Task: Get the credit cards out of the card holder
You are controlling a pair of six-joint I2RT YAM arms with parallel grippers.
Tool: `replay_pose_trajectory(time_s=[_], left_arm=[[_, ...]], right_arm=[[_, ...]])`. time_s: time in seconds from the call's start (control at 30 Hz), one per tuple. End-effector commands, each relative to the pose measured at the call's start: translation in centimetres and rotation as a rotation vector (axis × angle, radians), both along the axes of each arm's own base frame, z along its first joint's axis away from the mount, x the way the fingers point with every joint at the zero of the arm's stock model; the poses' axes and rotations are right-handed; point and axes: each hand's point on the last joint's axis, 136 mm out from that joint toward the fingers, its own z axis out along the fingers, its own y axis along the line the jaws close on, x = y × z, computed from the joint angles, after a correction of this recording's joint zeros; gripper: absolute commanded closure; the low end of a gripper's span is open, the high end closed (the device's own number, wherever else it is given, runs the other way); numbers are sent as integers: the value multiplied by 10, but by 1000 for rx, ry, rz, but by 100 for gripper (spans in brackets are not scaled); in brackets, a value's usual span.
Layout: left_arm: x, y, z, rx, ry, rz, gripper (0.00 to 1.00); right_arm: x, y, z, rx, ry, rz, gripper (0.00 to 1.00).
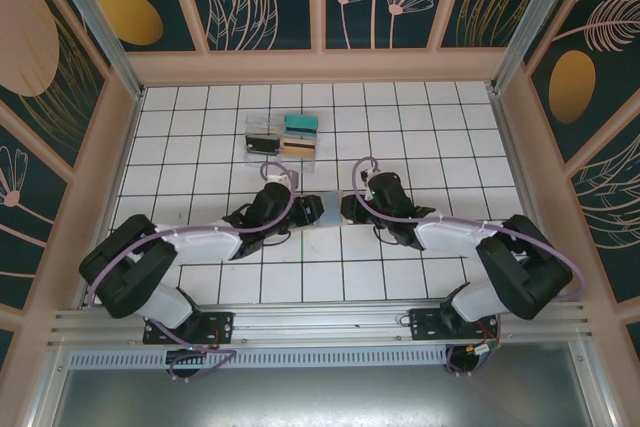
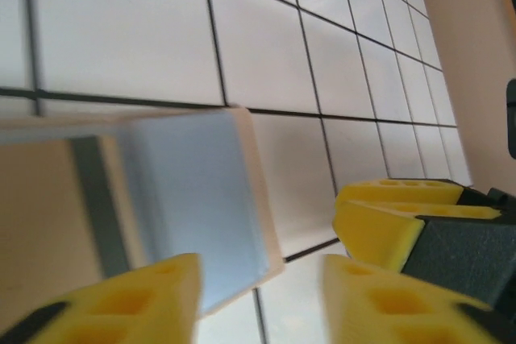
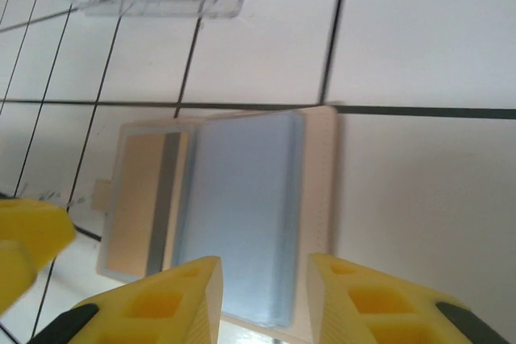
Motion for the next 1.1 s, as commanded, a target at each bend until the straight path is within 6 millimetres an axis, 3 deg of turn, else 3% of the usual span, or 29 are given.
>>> replay_pose_trajectory(time_s=[0.0, 0.13, 0.2, 0.37, 0.67, 1.07], left_arm=[[0, 40, -18, 120, -1, 92, 72], [-2, 56, -31, 158, 15, 109, 99], [-2, 57, -37, 170, 21, 103, 100], [3, 54, -45, 175, 25, 83, 100], [4, 53, -66, 196, 70, 68, 100], [-3, 58, -72, 190, 94, 76, 100]], right_arm=[[1, 31, 14, 78, 8, 74, 66], [2, 53, 11, 101, 42, 117, 69], [3, 62, 7, 96, 62, 129, 75], [7, 74, -5, 79, 105, 136, 77], [10, 80, -25, 43, 157, 138, 78], [9, 81, -44, 15, 200, 134, 79]])
